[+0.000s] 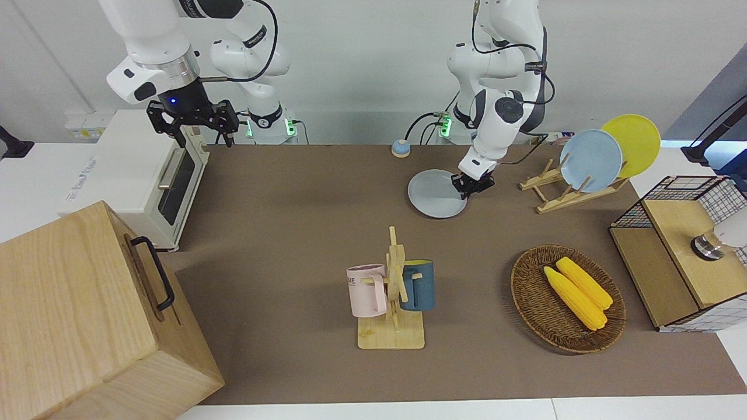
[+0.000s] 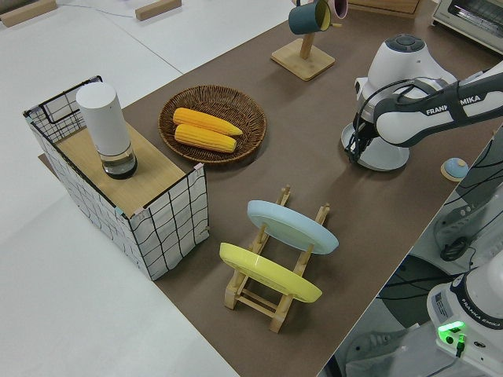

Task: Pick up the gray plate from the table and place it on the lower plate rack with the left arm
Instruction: 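Close the left gripper on the gray plate's rim nearest it, then lift the gray plate and carry it toward the wooden rack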

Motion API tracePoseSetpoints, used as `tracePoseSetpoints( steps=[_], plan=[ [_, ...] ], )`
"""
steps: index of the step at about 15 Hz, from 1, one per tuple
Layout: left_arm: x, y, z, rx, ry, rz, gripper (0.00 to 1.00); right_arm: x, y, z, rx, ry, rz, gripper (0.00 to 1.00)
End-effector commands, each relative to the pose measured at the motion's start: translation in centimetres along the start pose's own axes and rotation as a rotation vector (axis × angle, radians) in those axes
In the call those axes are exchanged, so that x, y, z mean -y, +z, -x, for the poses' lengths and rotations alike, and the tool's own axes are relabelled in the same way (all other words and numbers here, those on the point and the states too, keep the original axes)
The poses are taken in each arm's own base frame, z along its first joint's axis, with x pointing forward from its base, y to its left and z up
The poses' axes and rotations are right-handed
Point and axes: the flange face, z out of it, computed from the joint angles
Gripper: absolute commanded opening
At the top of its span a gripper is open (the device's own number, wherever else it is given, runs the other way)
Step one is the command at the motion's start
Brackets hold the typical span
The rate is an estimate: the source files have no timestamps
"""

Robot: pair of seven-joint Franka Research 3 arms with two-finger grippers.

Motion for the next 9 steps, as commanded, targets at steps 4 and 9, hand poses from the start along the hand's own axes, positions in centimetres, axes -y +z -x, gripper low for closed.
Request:
tracePoseSetpoints(
  steps=[4, 9],
  plan=[
    [2.0, -7.7, -1.5, 0.098, -0.057, 0.011, 0.0, 0.1, -0.3, 0.0, -0.005, 0.003, -0.003, 0.983],
    [3.4, -15.3, -3.5, 0.15, -0.074, 0.027, 0.0, 0.1, -0.3, 0.0, -0.005, 0.003, -0.003, 0.983]
  ],
)
